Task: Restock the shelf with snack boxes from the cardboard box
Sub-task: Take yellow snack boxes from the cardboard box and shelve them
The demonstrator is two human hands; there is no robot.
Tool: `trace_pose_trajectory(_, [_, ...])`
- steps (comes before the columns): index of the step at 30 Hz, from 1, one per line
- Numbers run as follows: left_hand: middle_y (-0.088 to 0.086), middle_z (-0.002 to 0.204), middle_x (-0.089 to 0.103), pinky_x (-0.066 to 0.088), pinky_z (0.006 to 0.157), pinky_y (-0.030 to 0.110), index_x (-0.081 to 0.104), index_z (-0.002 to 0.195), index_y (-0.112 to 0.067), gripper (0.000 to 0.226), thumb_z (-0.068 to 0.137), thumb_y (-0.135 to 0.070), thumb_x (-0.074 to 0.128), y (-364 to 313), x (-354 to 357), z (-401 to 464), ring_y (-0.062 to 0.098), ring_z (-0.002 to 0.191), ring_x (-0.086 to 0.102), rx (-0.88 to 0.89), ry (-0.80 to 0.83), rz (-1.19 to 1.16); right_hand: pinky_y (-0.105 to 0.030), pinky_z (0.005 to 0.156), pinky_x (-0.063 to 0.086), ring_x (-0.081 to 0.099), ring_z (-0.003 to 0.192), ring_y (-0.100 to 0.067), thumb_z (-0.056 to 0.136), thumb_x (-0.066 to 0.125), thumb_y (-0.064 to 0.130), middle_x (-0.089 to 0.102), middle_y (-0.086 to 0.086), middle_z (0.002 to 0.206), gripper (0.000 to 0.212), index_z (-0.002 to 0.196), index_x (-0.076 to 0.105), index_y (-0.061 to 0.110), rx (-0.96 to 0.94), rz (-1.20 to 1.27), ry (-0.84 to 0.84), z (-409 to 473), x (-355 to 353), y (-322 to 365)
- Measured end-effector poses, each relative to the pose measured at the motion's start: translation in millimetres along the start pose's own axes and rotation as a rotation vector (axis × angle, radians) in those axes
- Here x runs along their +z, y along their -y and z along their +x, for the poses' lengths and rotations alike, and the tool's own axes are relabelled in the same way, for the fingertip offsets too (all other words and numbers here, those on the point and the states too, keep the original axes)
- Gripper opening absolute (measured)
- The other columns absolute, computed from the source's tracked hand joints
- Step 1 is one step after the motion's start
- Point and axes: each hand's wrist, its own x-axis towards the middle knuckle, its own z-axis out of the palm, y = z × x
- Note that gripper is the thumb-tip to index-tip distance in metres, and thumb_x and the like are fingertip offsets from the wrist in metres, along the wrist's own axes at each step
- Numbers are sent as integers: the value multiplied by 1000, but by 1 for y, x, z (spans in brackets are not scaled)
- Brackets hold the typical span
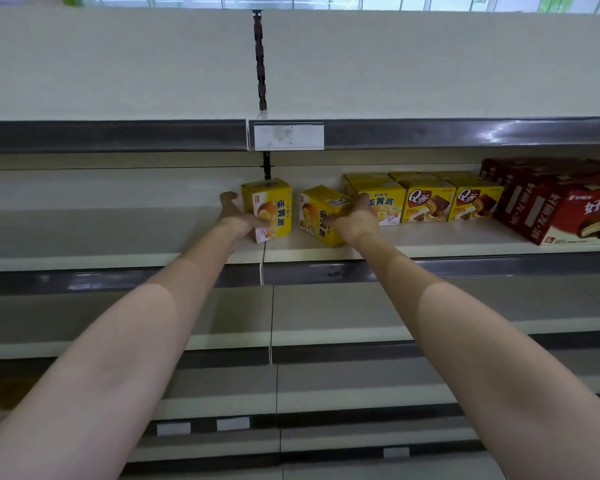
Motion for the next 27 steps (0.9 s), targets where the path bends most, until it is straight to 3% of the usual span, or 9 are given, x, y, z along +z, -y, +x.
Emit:
trace_pose_trajectory(3, [13, 143, 48, 49, 91, 41, 11, 152, -34, 121, 66, 12, 83, 2, -10, -1, 30, 128, 49, 58, 78, 59, -43, 96, 49, 53, 120, -36, 76, 84, 30, 53, -17, 130, 81, 136, 34, 9, 3, -12, 0, 0, 2, 1])
trace_pose_trajectory(6, [11, 149, 39, 43, 106, 48, 24, 149, -40, 112, 66, -5, 89, -2, -16, 3, 29, 133, 42, 206, 56, 124, -42, 97, 49, 52, 121, -35, 75, 84, 30, 53, -16, 130, 83, 138, 33, 12, 3, 2, -1, -1, 4, 1])
trace_pose_trajectory(9, [5, 131, 56, 52, 98, 44, 56, 126, -31, 64, 73, -15, 86, -7, -18, 6, 27, 119, 56, 303, 34, 174, -44, 99, 49, 52, 120, -36, 74, 84, 33, 50, -17, 132, 84, 138, 33, 13, 15, -10, -15, -3, 5, 2])
trace_pose_trajectory(11, [7, 118, 65, 56, 90, 49, 63, 107, -30, 53, 64, -12, 88, -7, -23, 12, 30, 109, 64, 271, -1, 122, -46, 99, 49, 53, 119, -37, 75, 83, 33, 47, -19, 135, 83, 137, 33, 12, 23, -15, -23, -5, 6, 3])
trace_pose_trajectory(13, [9, 114, 67, 58, 85, 52, 60, 102, -31, 56, 55, -14, 86, -4, -28, 19, 31, 103, 67, 215, -47, 4, -47, 100, 48, 52, 120, -38, 75, 83, 33, 47, -20, 135, 83, 137, 33, 12, 20, -23, -30, -6, 7, 3])
trace_pose_trajectory(18, [14, 126, 58, 54, 86, 38, 39, 139, -18, 67, 84, 4, 71, 12, -39, 17, 31, 111, 61, 74, -32, -310, -49, 98, 49, 54, 118, -38, 80, 80, 33, 48, -19, 132, 80, 138, 29, 12, 11, -22, -22, -11, 7, 3])
trace_pose_trajectory(21, [8, 119, 62, 44, 101, 37, 51, 131, -12, 57, 80, -2, 76, 21, -55, 20, 26, 115, 56, 36, -69, -76, -48, 95, 51, 56, 115, -37, 81, 79, 33, 56, -17, 126, 82, 139, 28, 8, -2, 7, -38, -15, 8, 4])
trace_pose_trajectory(24, [10, 115, 68, 49, 93, 34, 60, 118, -1, 54, 70, 1, 83, 33, -66, 17, 27, 106, 63, -16, -40, 199, -47, 92, 53, 60, 111, -36, 82, 78, 35, 60, -16, 121, 79, 137, 29, 6, 0, 92, -59, -17, 10, 6])
trace_pose_trajectory(27, [8, 119, 68, 50, 94, 35, 58, 125, -6, 62, 69, -4, 86, 36, -67, 13, 26, 110, 63, 32, -47, 211, -45, 93, 52, 60, 113, -36, 87, 73, 39, 61, -16, 122, 71, 135, 34, 4, 19, 148, -55, -18, 13, 8])
